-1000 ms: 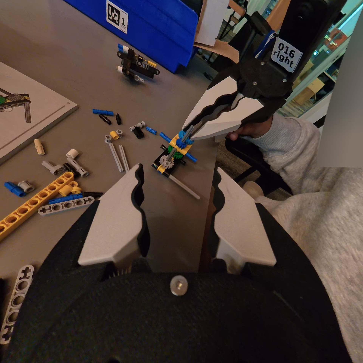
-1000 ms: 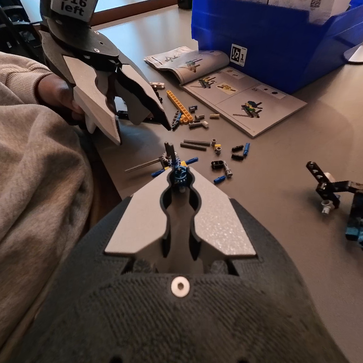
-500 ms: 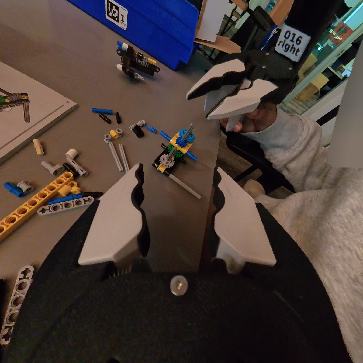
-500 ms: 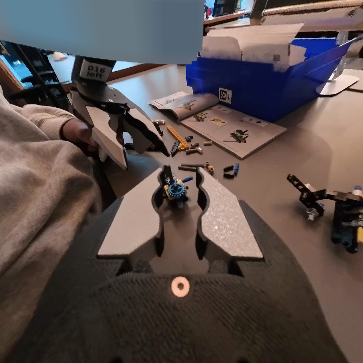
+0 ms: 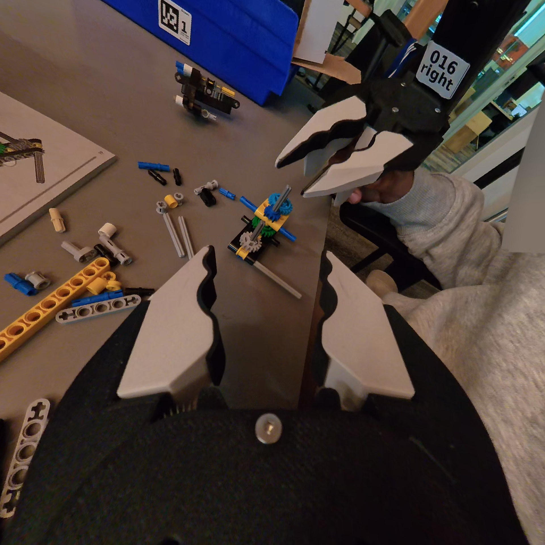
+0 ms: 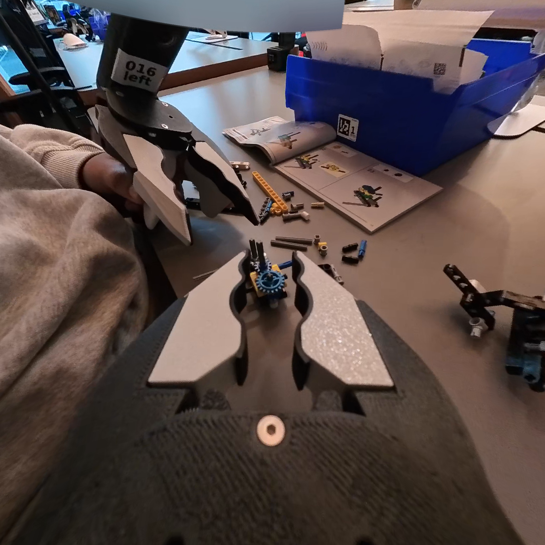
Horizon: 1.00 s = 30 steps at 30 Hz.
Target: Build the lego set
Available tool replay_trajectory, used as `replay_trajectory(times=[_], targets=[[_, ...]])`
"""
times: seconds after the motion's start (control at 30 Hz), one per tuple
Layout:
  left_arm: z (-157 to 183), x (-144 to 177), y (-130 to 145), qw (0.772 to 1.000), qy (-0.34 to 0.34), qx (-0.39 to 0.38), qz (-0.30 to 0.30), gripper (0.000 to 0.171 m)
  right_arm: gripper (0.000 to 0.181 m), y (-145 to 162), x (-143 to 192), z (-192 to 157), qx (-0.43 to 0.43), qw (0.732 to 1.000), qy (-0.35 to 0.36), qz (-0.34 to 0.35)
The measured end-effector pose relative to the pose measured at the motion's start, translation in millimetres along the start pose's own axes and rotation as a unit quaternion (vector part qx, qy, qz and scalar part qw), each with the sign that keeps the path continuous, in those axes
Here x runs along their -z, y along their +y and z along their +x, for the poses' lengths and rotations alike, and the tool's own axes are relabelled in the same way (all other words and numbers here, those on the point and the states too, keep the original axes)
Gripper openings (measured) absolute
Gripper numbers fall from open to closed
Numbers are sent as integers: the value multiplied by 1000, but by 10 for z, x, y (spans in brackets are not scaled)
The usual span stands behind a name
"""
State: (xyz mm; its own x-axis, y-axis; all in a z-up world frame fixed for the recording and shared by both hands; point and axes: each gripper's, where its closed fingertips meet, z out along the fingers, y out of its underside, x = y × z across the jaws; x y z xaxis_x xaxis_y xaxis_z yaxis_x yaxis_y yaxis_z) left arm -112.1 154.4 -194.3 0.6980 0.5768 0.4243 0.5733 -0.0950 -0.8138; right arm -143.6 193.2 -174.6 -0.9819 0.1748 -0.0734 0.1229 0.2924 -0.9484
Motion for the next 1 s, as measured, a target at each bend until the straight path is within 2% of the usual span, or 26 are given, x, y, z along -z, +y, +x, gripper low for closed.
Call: replay_trajectory(times=[0.37,0.47,0.57,0.63,0.8,0.93,1.0], targets=[[-46,-3,-26,999,-29,-12,3,70,25,-37,29,59,-2,1000,17,12],[-227,72,-251,997,-61,22,44,71,26,-68,67,119,-14,999,27,26],[-608,208,-584,985,-134,60,95,72,26,-100,108,164,-26,998,32,40],[-842,222,-741,977,-178,65,100,74,26,-115,133,175,-26,998,34,47],[-1264,-87,-683,967,-252,9,-20,73,25,-132,187,146,-18,998,37,51],[-1516,-245,-670,954,-295,-1,-60,74,24,-171,241,119,-17,997,40,61],[-1564,-339,-603,952,-293,12,-85,84,24,-193,262,118,-18,997,41,67]])
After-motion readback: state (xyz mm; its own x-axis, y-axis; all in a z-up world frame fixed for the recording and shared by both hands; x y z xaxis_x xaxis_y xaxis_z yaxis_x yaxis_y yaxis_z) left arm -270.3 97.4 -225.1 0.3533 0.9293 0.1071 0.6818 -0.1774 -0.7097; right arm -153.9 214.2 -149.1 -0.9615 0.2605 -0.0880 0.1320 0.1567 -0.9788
